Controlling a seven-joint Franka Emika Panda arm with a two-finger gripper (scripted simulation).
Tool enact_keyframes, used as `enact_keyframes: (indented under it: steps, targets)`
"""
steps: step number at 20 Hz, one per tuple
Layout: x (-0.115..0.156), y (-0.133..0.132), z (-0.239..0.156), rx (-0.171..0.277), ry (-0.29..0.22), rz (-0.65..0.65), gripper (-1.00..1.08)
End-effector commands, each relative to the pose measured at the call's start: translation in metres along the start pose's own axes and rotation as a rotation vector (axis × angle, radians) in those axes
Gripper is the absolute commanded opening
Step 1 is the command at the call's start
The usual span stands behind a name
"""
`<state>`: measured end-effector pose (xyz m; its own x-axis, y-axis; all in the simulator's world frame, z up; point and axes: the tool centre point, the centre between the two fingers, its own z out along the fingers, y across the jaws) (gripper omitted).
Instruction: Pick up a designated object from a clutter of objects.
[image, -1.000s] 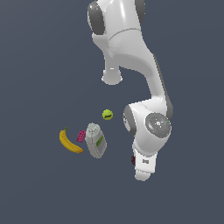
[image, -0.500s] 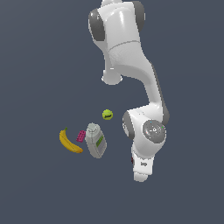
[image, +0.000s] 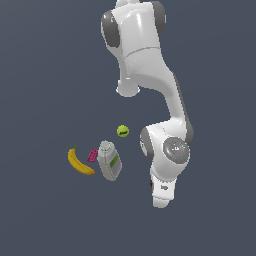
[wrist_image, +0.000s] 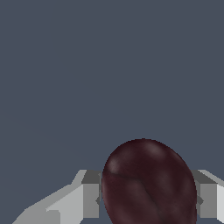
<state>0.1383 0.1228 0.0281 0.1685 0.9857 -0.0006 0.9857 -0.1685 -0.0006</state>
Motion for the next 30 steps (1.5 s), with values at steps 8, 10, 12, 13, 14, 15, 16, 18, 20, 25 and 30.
enact_keyframes:
  steps: [8,10,12,13,14,15,16,18,20,25,30]
  targets:
    - [-0.004,-0.004,-0.010,-0.001,0.000,0.000,-1.00]
    - [-0.007,-0.006,-0.016,-0.001,0.000,0.000,-1.00]
    - [-0.010,-0.009,-0.024,0.000,0.000,0.000,-1.00]
    - [-0.012,-0.010,-0.028,0.000,0.000,0.000,-1.00]
    - [-0.014,-0.012,-0.033,0.000,0.000,0.000,-1.00]
    - [-0.017,-0.014,-0.039,-0.001,-0.001,0.000,-1.00]
    - [-0.019,-0.016,-0.045,-0.001,-0.001,0.000,-1.00]
    - [-0.025,-0.021,-0.058,-0.001,-0.001,0.000,-1.00]
    - [-0.032,-0.027,-0.073,-0.001,-0.002,0.000,-1.00]
    - [-0.050,-0.042,-0.115,-0.001,-0.002,0.000,-1.00]
    - [-0.068,-0.058,-0.160,-0.001,-0.003,-0.001,-1.00]
